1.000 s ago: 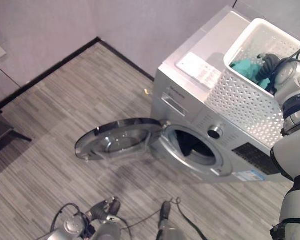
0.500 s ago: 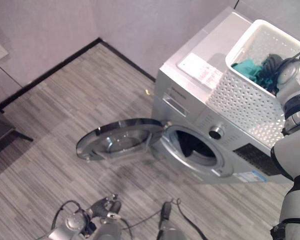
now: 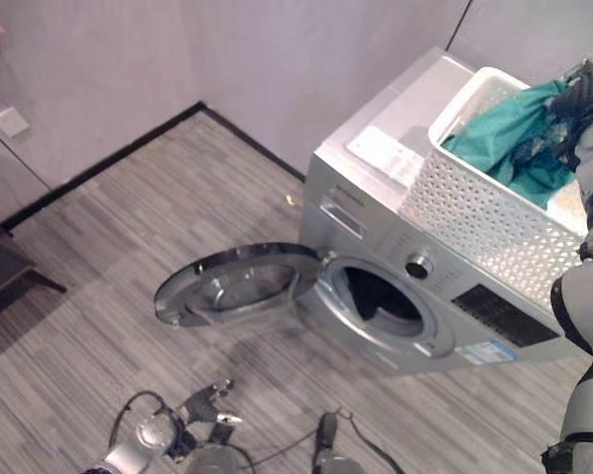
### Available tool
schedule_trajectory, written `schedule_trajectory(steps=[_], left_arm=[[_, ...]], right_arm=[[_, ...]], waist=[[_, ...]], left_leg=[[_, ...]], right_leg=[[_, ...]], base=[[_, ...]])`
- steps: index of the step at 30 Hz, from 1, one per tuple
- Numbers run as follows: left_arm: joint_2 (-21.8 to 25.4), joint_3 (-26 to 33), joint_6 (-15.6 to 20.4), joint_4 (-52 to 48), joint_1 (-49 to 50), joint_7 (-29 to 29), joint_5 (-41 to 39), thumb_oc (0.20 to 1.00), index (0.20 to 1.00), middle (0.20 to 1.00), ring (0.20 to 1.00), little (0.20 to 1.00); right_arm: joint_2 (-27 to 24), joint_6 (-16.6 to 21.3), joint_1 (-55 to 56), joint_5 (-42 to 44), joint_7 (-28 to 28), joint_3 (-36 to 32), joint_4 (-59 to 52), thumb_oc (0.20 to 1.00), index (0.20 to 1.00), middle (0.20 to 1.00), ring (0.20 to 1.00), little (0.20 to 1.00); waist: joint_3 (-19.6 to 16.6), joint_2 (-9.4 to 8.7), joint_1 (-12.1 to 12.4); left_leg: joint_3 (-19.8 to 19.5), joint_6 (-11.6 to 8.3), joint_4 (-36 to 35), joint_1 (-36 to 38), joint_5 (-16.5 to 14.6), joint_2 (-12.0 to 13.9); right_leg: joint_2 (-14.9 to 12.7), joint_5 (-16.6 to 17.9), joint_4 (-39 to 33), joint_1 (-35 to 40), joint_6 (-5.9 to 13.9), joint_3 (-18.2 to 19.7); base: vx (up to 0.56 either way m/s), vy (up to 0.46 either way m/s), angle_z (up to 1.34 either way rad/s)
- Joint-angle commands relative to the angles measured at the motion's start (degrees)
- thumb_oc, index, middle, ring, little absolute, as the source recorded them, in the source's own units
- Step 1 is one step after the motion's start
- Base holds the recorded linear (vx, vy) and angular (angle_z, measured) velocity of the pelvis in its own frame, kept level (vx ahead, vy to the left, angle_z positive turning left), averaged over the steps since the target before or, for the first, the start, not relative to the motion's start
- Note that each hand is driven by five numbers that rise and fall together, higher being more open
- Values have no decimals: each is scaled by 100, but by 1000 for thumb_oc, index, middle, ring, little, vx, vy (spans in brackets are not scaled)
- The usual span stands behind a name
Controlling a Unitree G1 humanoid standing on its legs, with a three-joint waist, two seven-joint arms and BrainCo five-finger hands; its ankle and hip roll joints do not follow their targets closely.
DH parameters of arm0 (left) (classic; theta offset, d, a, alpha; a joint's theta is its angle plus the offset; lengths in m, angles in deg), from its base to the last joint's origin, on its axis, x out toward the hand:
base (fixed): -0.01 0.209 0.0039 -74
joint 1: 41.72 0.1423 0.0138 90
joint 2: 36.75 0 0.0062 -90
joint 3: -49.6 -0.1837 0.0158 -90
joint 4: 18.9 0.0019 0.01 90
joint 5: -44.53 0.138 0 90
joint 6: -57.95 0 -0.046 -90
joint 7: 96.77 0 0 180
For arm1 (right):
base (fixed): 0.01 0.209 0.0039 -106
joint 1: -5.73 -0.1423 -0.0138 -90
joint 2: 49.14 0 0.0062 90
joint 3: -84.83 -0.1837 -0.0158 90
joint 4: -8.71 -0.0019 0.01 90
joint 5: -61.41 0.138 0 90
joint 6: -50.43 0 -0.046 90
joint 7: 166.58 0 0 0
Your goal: Grab the laundry basket,head to the washer,open it,put in the laundry and shut it.
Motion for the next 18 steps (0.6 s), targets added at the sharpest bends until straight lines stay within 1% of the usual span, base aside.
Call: schedule_trajectory(steps=[1, 2, 3, 5, 6, 9, 10, 11, 12, 13, 14, 15, 16, 18], left_arm=[[130, -172, 253, 100, 16, -105, 2, 1000, 1000, 1000, 1000, 1000], [115, -150, 247, 151, -1, -160, 13, 1000, 1000, 1000, 1000, 1000], [115, -152, 245, 146, -9, -186, 3, 1000, 1000, 1000, 1000, 1000], [125, -155, 243, 143, -9, -188, 4, 1000, 1000, 1000, 1000, 1000], [123, -155, 226, 163, -13, -231, -30, 1000, 1000, 1000, 1000, 1000], [116, -155, 229, 190, -25, -264, -45, 1000, 1000, 1000, 1000, 1000], [109, -152, 235, 185, -28, -268, -48, 1000, 1000, 1000, 1000, 1000], [88, -161, 245, 222, -49, -307, -41, 1000, 1000, 1000, 1000, 1000], [90, -164, 247, 226, -51, -309, -41, 1000, 1000, 1000, 1000, 1000], [79, -173, 260, 274, -77, -356, -25, 1000, 1000, 1000, 1000, 1000], [76, -179, 264, 283, -84, -360, -24, 1000, 1000, 1000, 1000, 1000], [63, -193, 283, 325, -103, -394, 10, 1000, 1000, 1000, 1000, 1000], [63, -197, 286, 330, -106, -396, 10, 1000, 1000, 1000, 1000, 1000], [44, -220, 305, 366, -119, -431, 51, 1000, 1000, 1000, 1000, 1000]], right_arm=[[-412, 12, -988, 49, -644, 239, 225, 200, 200, 200, 200, 200], [-427, -23, -1031, -97, -915, 192, 95, 200, 200, 200, 200, 200], [-443, -49, -1039, -143, -1061, 124, 39, 200, 200, 200, 200, 200], [-450, -60, -1009, -150, -1074, 94, 20, 200, 200, 200, 200, 200], [-521, -120, -1032, -141, -1380, -73, -102, 200, 200, 200, 200, 200], [-585, -108, -1065, -97, -1539, -151, -245, 200, 200, 200, 200, 200], [-638, -107, -1049, -92, -1641, -199, -331, 200, 200, 200, 200, 200], [-731, -80, -1066, -38, -1857, -293, -493, 200, 200, 200, 200, 200], [-736, -85, -1050, -40, -1861, -307, -504, 200, 200, 200, 200, 200], [-838, -61, -1083, -38, -2054, -365, -662, 200, 200, 200, 200, 200], [-847, -69, -1067, -40, -2060, -379, -678, 200, 200, 200, 200, 200], [-965, -48, -1095, -39, -2232, -427, -861, 200, 200, 200, 200, 200], [-971, -52, -1084, -40, -2234, -436, -870, 200, 200, 200, 200, 200], [-1108, -20, -1137, 15, -2453, -508, -1040, 200, 200, 200, 200, 200]], waist=[[-437, -189, -7], [-480, -224, -52], [-524, -198, -61], [-509, -236, -61], [-579, -227, -97], [-627, -230, -127], [-647, -228, -136], [-691, -218, -159], [-689, -221, -156], [-722, -218, -176], [-718, -219, -170], [-755, -222, -183], [-751, -223, -177], [-785, -227, -196]], left_leg=[[694, 554, -100, 792, -919, -5], [708, 560, -91, 803, -892, -49], [721, 573, -101, 855, -950, -23], [716, 570, -93, 831, -904, -60], [736, 585, -92, 904, -947, -63], [756, 594, -84, 937, -971, -68], [773, 596, -87, 970, -981, -68], [789, 602, -89, 1005, -998, -72], [791, 602, -90, 1008, -999, -71], [794, 609, -81, 1032, -1020, -76], [795, 610, -77, 1034, -1024, -76], [801, 616, -69, 1068, -1047, -81], [803, 617, -68, 1071, -1049, -81], [825, 624, -64, 1106, -1071, -82]], right_leg=[[-275, 208, 108, -518, 282, 362], [-309, 251, 122, -534, 280, 395], [-283, 214, 113, -501, 290, 396], [-317, 254, 126, -527, 285, 402], [-310, 241, 141, -481, 283, 428], [-317, 242, 141, -459, 290, 438], [-318, 245, 133, -442, 295, 436], [-323, 256, 121, -424, 304, 449], [-322, 257, 119, -421, 304, 451], [-327, 261, 123, -415, 309, 464], [-325, 260, 124, -413, 309, 466], [-326, 261, 128, -398, 312, 478], [-325, 261, 128, -395, 312, 480], [-326, 261, 130, -376, 317, 500]], base=[[-8, 35, -4], [23, 37, -3], [0, 0, 0], [-1, 15, -8], [25, 21, -13], [20, 25, -8], [18, 32, -1], [0, 0, 0], [4, 29, -4], [-2, 15, -6], [7, 29, -8], [9, 15, -8], [14, 22, -8], [5, 14, -5]])
